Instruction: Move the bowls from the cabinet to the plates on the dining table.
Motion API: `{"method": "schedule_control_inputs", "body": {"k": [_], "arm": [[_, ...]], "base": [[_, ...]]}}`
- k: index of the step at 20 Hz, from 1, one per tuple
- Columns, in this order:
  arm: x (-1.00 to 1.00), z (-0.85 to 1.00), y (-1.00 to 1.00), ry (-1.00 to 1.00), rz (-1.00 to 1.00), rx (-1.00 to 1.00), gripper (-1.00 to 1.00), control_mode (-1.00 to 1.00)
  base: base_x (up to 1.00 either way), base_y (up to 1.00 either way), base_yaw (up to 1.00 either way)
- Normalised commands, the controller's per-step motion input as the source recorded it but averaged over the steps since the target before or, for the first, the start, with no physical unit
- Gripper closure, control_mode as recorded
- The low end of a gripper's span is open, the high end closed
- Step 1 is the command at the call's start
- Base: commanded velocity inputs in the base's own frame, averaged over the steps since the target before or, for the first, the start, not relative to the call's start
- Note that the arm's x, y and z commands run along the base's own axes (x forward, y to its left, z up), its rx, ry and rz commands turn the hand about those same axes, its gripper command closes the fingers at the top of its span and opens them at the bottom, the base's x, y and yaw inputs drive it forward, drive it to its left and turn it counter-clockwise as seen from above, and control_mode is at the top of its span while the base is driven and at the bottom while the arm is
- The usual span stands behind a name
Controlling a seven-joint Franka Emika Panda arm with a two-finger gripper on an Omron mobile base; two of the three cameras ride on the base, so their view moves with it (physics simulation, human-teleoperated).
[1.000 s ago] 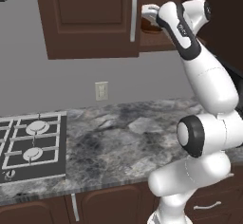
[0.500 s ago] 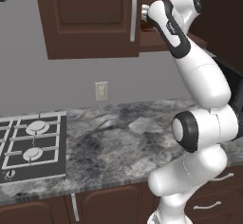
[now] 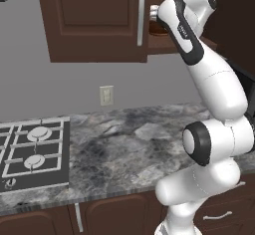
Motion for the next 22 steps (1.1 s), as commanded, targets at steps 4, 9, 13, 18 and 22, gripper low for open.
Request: {"method": "schedule_control_inputs", "body": {"k": [4,9,13,18,22], "arm": [[-0.28,0.0,0.52,-0.1,0.0,-0.07,-1.0,-1.0],[-0.21,-0.03,0.61,-0.09,0.0,-0.05,-1.0,-1.0],[-0.15,-0.04,0.62,-0.08,0.0,-0.02,-1.0,-1.0],[-0.14,-0.04,0.62,-0.09,0.0,-0.01,-1.0,-1.0],[-0.15,-0.09,0.62,-0.12,0.0,0.0,-1.0,-1.0]], "base": [[0.0,0.0,0.0],[0.0,0.0,0.0],[0.0,0.0,0.0],[0.0,0.0,0.0],[0.0,0.0,0.0]]}}
